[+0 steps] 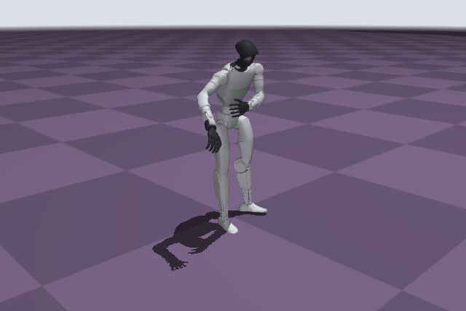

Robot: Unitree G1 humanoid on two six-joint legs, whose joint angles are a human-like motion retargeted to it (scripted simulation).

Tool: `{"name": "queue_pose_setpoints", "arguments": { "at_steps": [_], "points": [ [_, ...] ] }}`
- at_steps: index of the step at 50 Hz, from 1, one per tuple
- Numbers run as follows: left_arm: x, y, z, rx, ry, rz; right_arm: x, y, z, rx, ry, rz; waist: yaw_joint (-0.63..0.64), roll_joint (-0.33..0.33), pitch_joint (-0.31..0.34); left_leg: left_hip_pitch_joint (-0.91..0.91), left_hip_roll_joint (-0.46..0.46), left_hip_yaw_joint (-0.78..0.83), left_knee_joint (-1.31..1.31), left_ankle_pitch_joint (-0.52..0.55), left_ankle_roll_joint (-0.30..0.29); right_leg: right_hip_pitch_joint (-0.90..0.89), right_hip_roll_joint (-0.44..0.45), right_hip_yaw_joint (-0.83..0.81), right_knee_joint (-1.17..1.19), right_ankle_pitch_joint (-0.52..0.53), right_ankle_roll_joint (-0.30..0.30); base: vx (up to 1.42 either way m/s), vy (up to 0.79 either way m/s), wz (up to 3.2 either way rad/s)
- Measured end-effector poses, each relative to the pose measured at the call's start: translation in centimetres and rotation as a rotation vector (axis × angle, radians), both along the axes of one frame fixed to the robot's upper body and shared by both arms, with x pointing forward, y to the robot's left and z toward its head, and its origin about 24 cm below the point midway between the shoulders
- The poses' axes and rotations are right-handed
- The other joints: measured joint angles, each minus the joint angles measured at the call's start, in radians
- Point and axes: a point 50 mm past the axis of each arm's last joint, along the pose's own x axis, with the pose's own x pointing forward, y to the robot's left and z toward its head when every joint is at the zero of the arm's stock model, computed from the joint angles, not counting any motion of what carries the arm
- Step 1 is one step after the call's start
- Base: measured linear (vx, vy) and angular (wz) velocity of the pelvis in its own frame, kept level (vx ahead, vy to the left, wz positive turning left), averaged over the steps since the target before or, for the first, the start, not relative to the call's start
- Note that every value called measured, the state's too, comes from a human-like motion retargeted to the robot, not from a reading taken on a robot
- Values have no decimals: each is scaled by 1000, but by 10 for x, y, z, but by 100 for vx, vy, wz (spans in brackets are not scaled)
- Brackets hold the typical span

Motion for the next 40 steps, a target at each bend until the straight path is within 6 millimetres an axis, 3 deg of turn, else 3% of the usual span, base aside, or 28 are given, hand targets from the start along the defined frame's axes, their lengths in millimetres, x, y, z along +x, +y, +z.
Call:
{"name": "queue_pose_setpoints", "arguments": {
  "at_steps": [2,4,6,8,10,13,18,20,23,25,27,28,29,30,32,36,40],
  "points": [
    [3,-37,2,85,-23,23,2,-28,5,-45,68,-177,-3,-23,0,-16,-11,1,0,1,0,-7,-11,-11,-11,2,0,-14,21,10],
    [9,-58,-7,182,1,71,2,-40,1,-35,145,-307,-5,-45,-6,-33,-19,3,0,2,0,-15,-21,-28,-20,1,0,-13,19,3],
    [19,-63,-18,252,66,122,7,-39,-5,7,192,-361,-5,-55,-11,-47,-23,8,0,3,0,-23,-30,-51,-27,-3,0,-9,14,-4],
    [30,-55,-30,276,145,153,17,-25,-12,46,194,-327,3,-55,-16,-57,-22,13,0,3,0,-29,-37,-78,-30,-7,0,-5,8,-10],
    [40,-31,-44,263,206,160,29,0,-23,53,163,-208,17,-53,-17,-56,-18,17,0,1,0,-26,-42,-108,-28,-11,0,0,0,0],
    [46,34,-70,253,224,169,42,64,-52,84,94,69,72,-48,-96,-142,4,27,0,12,0,-111,-36,-143,-29,3,0,3,-2,-8],
    [26,146,-97,261,211,302,24,178,-91,223,15,517,145,-39,-117,-141,1,17,0,6,0,-109,-56,-183,-8,7,0,5,-3,17],
    [14,175,-100,289,214,334,11,214,-97,296,32,660,174,-30,-124,-141,-4,4,0,4,0,-104,-66,-195,-2,7,0,9,-2,41],
    [2,186,-93,299,184,305,-1,230,-95,367,-2,720,213,-16,-138,-147,-12,-21,0,1,0,-99,-81,-209,5,4,0,7,0,49],
    [-2,175,-81,268,138,256,-2,219,-88,438,-68,666,229,-14,-142,-148,-18,-38,0,-1,0,-92,-89,-219,8,1,0,4,2,46],
    [-2,153,-68,205,100,199,-2,198,-82,723,-200,529,231,-22,-144,-150,-22,-53,0,-3,0,-86,-96,-228,9,-2,0,1,3,39],
    [-1,139,-61,163,99,171,-3,189,-79,1079,-347,410,226,-29,-143,-151,-25,-60,0,-4,0,-83,-99,-232,8,-2,0,-4,5,39],
    [3,123,-52,102,109,151,-8,185,-62,1755,-704,308,214,-38,-143,-159,-28,-68,0,-1,0,-84,-100,-240,6,1,0,-9,7,43],
    [5,106,-42,34,125,132,-20,156,-60,2504,-1310,-96,198,-48,-143,-170,-32,-75,0,3,0,-89,-102,-249,4,6,0,-11,6,32],
    [10,72,-34,47,100,85,-17,120,-59,2512,-1567,-189,167,-82,-151,-186,-28,-80,0,3,0,-102,-98,-252,5,7,0,-9,5,8],
    [20,0,-25,179,16,47,-13,46,-53,2268,-1895,-360,100,-148,-127,-207,-21,-80,0,8,0,-121,-84,-257,-1,14,0,-14,7,-9],
    [33,-38,-30,339,-24,98,-21,-6,-61,2083,-2086,-640,55,-185,-91,-233,-22,-72,0,16,0,-144,-75,-259,-11,25,0,-16,10,-11]
  ]
}}
